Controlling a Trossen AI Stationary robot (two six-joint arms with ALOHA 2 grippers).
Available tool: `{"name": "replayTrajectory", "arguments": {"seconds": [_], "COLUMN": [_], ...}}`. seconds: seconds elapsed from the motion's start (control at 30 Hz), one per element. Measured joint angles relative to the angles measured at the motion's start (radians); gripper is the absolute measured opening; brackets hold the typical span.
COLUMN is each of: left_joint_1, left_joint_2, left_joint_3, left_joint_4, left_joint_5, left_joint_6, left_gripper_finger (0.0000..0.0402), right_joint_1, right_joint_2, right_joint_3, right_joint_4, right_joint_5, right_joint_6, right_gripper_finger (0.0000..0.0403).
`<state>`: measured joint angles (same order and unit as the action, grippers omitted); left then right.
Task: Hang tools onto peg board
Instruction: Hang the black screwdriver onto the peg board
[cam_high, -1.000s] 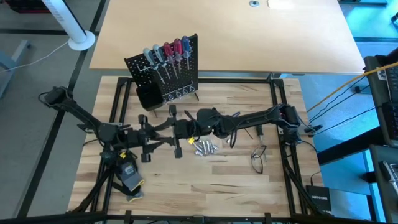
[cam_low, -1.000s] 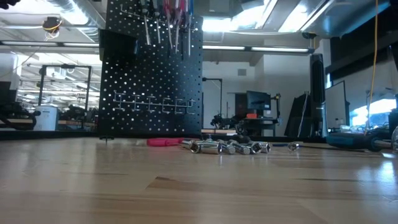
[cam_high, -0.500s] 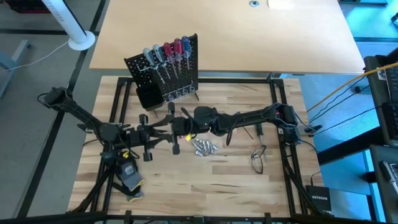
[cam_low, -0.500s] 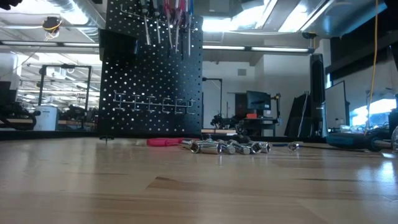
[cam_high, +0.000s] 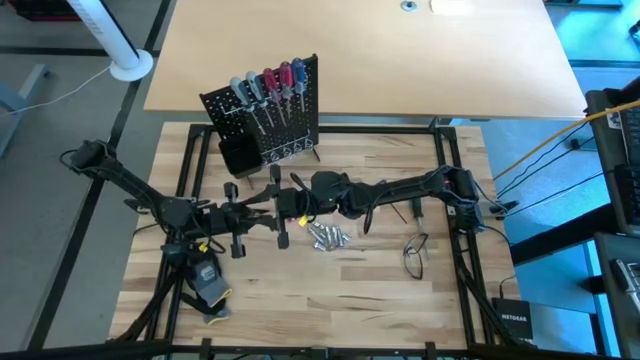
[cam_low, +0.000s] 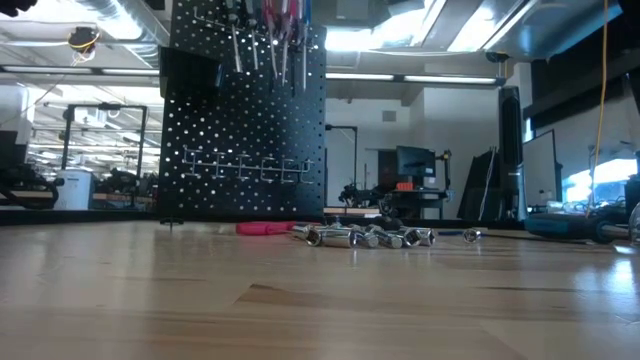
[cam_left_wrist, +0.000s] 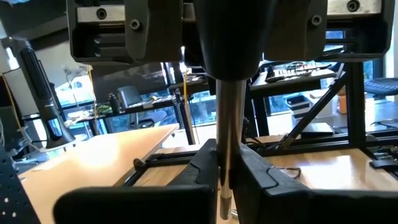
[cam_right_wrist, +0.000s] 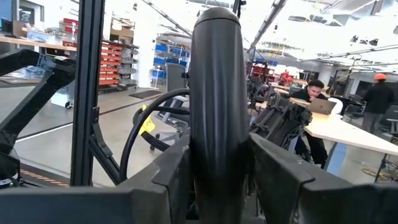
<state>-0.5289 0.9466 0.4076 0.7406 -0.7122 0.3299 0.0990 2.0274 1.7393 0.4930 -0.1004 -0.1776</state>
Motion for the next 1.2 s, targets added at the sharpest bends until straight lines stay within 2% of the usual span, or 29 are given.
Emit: {"name": "replayTrajectory", "arguments": {"seconds": [0.17,0.27,0.5,0.6,0.67,0.93,1.2], "left_joint_1": [-0.002,-0.003,-0.003,-0.003,-0.003,-0.010,-0.028], "left_joint_2": [-0.015,-0.036,-0.107,-0.129,-0.129,-0.129,-0.129], "left_joint_3": [0.000,0.000,0.000,0.000,0.000,0.000,0.000], "left_joint_4": [-0.009,-0.048,-0.120,-0.131,-0.135,-0.123,-0.099], "left_joint_5": [0.000,-0.004,-0.007,-0.008,-0.008,-0.009,-0.009], "left_joint_6": [-0.002,-0.010,-0.047,-0.062,-0.061,-0.066,-0.060], "left_gripper_finger": [0.0013,0.0011,0.0012,0.0012,0.0009,0.0012,0.0009], "right_joint_1": [-0.001,-0.001,-0.002,0.007,0.013,0.033,0.032], "right_joint_2": [-0.001,-0.029,-0.186,-0.204,-0.200,-0.120,-0.031], "right_joint_3": [0.000,0.000,0.004,0.003,0.000,0.001,0.000], "right_joint_4": [-0.014,-0.085,-0.481,-0.650,-0.701,-0.666,-0.490], "right_joint_5": [0.015,0.044,0.115,0.146,0.181,0.195,0.192], "right_joint_6": [0.035,0.020,0.035,0.066,0.068,0.066,0.050], "right_gripper_finger": [0.0191,0.0212,0.0231,0.0229,0.0225,0.0210,0.0200]}}
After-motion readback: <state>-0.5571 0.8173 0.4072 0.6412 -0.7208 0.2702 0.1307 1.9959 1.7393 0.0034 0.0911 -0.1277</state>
